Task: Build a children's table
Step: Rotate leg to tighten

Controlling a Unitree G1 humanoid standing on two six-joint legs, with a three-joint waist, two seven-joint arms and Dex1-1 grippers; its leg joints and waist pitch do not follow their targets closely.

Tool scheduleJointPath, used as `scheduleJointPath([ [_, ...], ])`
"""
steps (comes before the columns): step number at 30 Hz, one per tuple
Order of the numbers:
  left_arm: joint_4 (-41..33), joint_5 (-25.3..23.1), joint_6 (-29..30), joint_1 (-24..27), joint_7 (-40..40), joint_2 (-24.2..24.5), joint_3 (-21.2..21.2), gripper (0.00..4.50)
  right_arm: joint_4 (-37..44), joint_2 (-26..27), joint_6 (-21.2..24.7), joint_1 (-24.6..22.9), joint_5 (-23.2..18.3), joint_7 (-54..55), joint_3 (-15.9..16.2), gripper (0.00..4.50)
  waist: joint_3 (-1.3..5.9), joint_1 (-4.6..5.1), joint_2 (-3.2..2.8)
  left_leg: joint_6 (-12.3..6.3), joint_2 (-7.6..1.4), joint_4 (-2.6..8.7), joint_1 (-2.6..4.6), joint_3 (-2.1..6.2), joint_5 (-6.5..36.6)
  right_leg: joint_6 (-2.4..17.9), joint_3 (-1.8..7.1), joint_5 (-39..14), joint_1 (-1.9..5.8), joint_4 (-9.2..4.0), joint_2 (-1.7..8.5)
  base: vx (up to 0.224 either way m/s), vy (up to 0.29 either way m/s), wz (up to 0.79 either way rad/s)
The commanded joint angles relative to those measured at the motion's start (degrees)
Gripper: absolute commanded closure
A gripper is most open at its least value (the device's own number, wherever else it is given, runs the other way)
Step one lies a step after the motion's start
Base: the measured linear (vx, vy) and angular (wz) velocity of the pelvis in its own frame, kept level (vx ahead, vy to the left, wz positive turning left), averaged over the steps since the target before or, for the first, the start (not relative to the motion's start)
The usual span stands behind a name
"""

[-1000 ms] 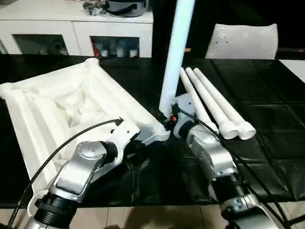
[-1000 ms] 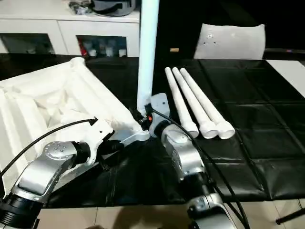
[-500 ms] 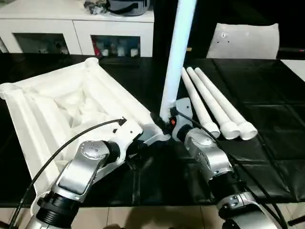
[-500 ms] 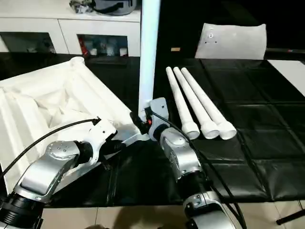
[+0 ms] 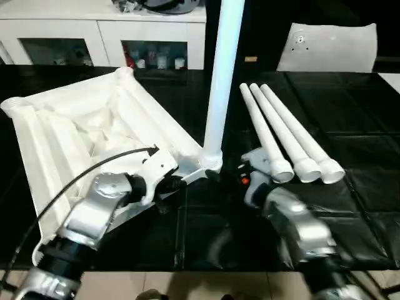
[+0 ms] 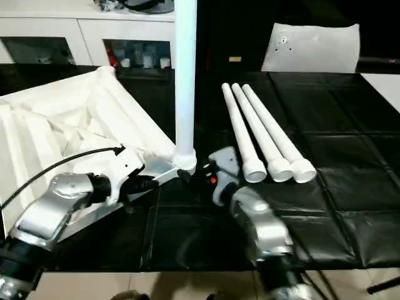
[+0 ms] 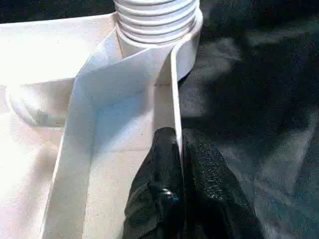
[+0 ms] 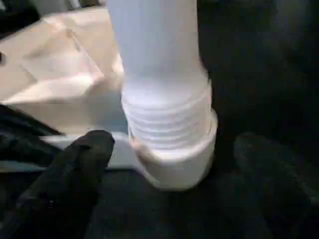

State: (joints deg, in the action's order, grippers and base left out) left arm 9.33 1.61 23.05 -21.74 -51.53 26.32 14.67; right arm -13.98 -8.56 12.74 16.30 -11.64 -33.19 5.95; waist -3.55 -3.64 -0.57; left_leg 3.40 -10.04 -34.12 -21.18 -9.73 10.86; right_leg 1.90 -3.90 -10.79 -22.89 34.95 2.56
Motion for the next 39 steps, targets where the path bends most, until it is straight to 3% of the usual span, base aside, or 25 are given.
scheduleJointPath([
  [1,1.4,0.5,-4.8,-1.7,-4.5,1.5,1.2,4.5,2.8,-1.6,-0.2,-0.3,-0.8,-2.0,-1.2,0.07,3.66,-0.15,-1.1,-0.78,-3.18,4.47,0.87,1.35,13.7,8.1,3.69,-15.2,2.61,-5.14,5.59,0.0,0.0,0.0],
  [6,6.1,0.8,-10.3,-2.3,-10.9,3.4,2.9,4.5,4.6,-6.4,0.4,0.3,-2.4,-9.9,0.1,0.07,3.69,-0.68,-1.15,-0.9,-3.32,4.41,0.9,1.29,13.3,9.3,3.62,-14.1,2.71,-4.89,5.69,0.0,0.0,0.0],
  [8,7.5,0.6,-11.7,-2.6,-13.1,4.0,3.7,4.5,4.2,-8.1,0.5,1.0,-2.3,-12.9,1.0,0.07,3.75,-1.15,-0.9,-1.4,-3.25,4.31,0.82,1.23,12.3,9.8,3.58,-12.4,2.9,-4.68,5.69,0.0,0.0,0.0],
  [12,8.9,1.4,-14.6,-2.8,-17.8,4.6,5.0,4.5,4.1,-11.0,1.4,2.2,-2.4,-18.6,3.2,0.07,3.71,-1.35,-0.62,-1.47,-3.35,4.27,0.81,1.22,12.2,9.9,3.53,-13.8,2.97,-4.68,5.88,0.0,0.0,0.0],
  [13,9.0,1.4,-15.2,-3.0,-18.8,4.8,5.4,4.5,3.8,-11.5,1.5,2.6,-2.2,-19.8,3.7,0.07,3.71,-1.46,-0.78,-1.51,-3.45,4.26,0.95,1.19,12.3,10.0,3.58,-14.3,2.87,-4.72,5.93,0.0,0.0,0.0],
  [14,9.2,1.3,-15.6,-3.1,-19.5,4.9,5.7,4.5,3.6,-11.9,1.5,2.9,-2.1,-20.6,4.1,0.07,3.73,-1.54,-0.39,-1.64,-3.45,4.22,0.91,1.17,11.9,10.0,3.58,-14.3,2.94,-4.63,5.96,0.0,0.0,0.0],
  [16,9.5,1.1,-16.6,-3.4,-22.1,5.4,6.7,4.5,2.1,-13.2,1.7,4.3,-1.5,-24.2,6.0,0.07,3.75,-1.73,-0.54,-1.75,-3.5,4.19,1.02,1.16,12.0,10.1,3.51,-14.9,2.87,-4.69,6.03,0.0,0.0,0.0],
  [25,8.9,0.8,-18.0,-4.3,-24.9,5.5,8.0,4.5,-0.5,-13.8,1.0,5.8,-0.4,-27.3,8.2,0.07,3.92,-2.36,-0.37,-1.97,-3.6,4.06,0.91,1.02,10.3,10.9,3.41,-12.4,2.95,-4.26,6.06,0.0,0.0,0.0],
  [26,9.0,0.7,-18.2,-4.4,-24.9,5.4,8.1,4.5,-0.7,-13.7,0.9,6.0,-0.3,-27.4,8.3,0.33,3.96,-2.46,-0.31,-1.95,-3.58,4.01,0.9,0.98,10.1,10.8,3.47,-12.5,3.01,-4.25,6.15,0.0,0.0,0.0],
  [30,9.3,0.6,-18.2,-4.6,-25.3,5.1,8.1,4.5,-0.8,-13.6,1.3,6.0,-0.6,-28.2,8.7,0.49,3.99,-2.55,-0.41,-1.94,-3.56,4.0,0.86,1.01,10.0,10.7,3.39,-12.7,3.05,-4.2,6.08,0.0,0.0,0.0],
  [31,9.7,0.6,-18.3,-4.8,-25.4,5.0,8.1,4.5,-0.8,-13.6,1.7,6.0,-0.8,-28.6,8.8,0.73,3.99,-2.55,-0.34,-1.93,-3.57,3.98,0.94,0.98,10.0,10.6,3.39,-12.9,3.01,-4.28,6.09,0.0,0.0,0.0],
  [39,10.4,0.5,-18.7,-5.3,-25.7,5.0,8.3,4.5,-1.1,-13.6,2.0,5.7,-1.0,-29.5,9.1,1.36,4.11,-2.74,-0.45,-1.88,-3.57,3.92,0.89,1.01,9.8,10.9,3.32,-11.5,3.08,-4.1,6.05,0.0,0.0,0.0],
])
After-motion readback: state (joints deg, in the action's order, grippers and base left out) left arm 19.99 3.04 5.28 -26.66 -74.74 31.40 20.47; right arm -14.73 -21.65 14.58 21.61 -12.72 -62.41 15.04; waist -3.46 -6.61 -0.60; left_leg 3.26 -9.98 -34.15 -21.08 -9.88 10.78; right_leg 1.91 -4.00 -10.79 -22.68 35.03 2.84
